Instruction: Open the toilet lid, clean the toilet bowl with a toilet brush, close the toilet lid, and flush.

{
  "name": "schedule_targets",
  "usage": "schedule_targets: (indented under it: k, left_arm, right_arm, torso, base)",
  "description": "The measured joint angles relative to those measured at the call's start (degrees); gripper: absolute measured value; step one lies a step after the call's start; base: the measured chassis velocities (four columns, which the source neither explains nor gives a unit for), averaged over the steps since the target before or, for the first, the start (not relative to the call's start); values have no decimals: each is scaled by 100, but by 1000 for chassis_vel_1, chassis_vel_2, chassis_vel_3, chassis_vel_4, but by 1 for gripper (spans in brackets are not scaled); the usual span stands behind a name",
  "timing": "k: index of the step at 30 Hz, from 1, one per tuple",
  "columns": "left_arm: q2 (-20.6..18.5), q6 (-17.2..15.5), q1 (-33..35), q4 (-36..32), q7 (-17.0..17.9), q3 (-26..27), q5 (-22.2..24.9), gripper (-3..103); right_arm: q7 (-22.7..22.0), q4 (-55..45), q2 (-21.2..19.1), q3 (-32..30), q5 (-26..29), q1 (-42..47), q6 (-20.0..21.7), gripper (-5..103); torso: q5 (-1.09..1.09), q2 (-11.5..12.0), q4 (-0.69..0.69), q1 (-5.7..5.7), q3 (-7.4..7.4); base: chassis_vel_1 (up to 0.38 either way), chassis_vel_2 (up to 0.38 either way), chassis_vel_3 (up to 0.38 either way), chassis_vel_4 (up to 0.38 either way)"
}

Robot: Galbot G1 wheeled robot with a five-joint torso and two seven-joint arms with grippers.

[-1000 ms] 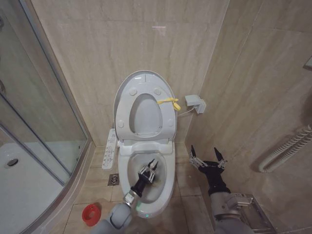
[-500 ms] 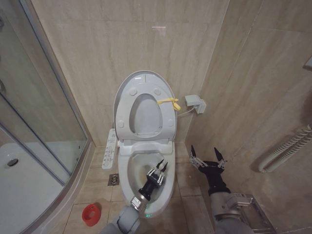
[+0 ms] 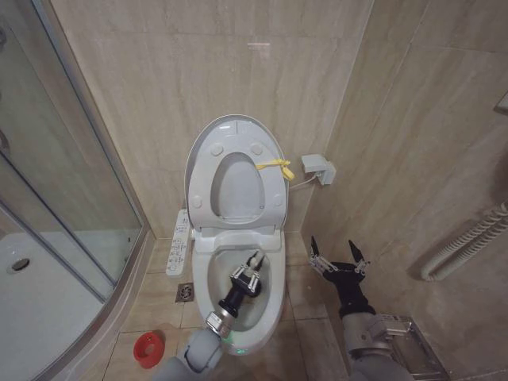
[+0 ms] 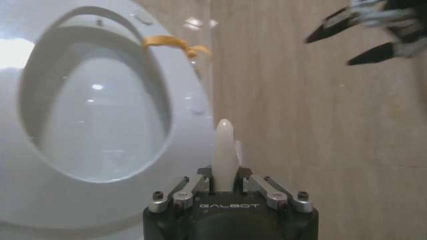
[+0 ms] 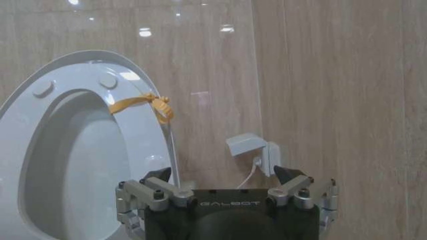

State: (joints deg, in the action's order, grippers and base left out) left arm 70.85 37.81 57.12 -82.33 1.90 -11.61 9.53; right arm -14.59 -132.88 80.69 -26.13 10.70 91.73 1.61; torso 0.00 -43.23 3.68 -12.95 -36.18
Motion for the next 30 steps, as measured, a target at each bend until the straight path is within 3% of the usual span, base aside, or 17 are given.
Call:
schedule_targets:
  k: [10,22,30]
  left_arm:
    - [-13,223,-87,710,-322,152,36,23]
    - [-25,201,98,-96,-158,-55,6,23]
    - [-33,225,89,404,-154,-121,-11,23]
  right_arm:
    - [0,0,0,0,0,0,0,100]
    - [0,0,0,0,0,0,0,100]
    - [0,0,0,0,0,0,0,100]
  torso:
    - [0,0,0,0,0]
    - [1,0,-1,0,0]
    - [0,0,-2,0,0]
  base:
    - [0,0,0,0]
    - [0,0,0,0]
    - [0,0,0,0]
